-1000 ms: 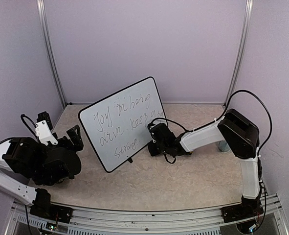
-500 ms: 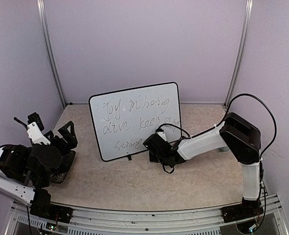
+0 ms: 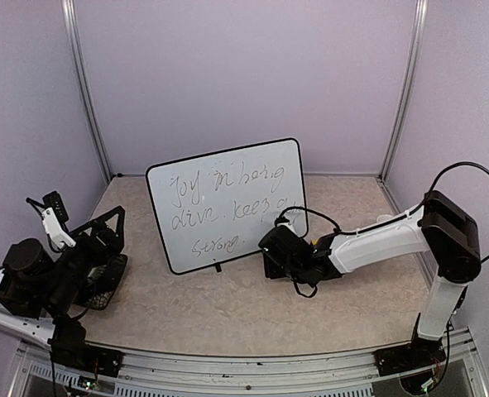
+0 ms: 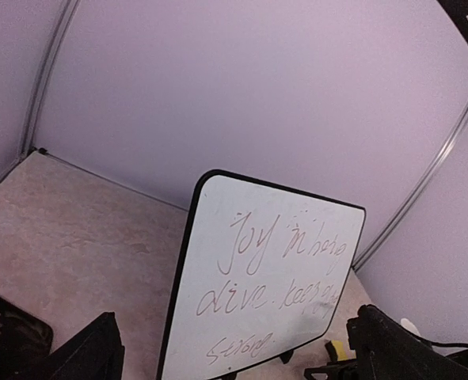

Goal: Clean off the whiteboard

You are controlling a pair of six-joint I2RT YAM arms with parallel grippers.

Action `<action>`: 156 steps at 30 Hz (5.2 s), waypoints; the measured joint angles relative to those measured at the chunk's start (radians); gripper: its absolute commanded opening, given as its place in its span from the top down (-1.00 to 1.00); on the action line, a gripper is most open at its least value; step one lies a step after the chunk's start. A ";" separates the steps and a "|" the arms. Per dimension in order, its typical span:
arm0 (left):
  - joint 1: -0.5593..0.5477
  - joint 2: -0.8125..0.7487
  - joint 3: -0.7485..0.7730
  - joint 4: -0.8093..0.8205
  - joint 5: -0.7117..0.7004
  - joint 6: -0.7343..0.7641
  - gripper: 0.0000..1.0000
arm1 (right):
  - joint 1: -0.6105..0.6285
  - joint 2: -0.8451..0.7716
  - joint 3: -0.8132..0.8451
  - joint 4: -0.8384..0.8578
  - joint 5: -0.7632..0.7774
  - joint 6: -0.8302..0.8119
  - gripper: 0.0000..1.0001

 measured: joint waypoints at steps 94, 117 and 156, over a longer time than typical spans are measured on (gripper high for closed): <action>1.049 0.559 0.266 0.206 1.021 0.134 -0.97 | -0.168 -0.319 0.269 0.035 -0.318 -0.537 1.00; 1.194 0.668 0.039 0.642 1.606 0.103 -0.07 | -0.092 -0.227 0.396 -0.004 -0.455 -0.565 1.00; 1.137 0.731 0.006 0.795 1.768 0.078 0.83 | -0.091 -0.245 0.384 -0.033 -0.471 -0.581 1.00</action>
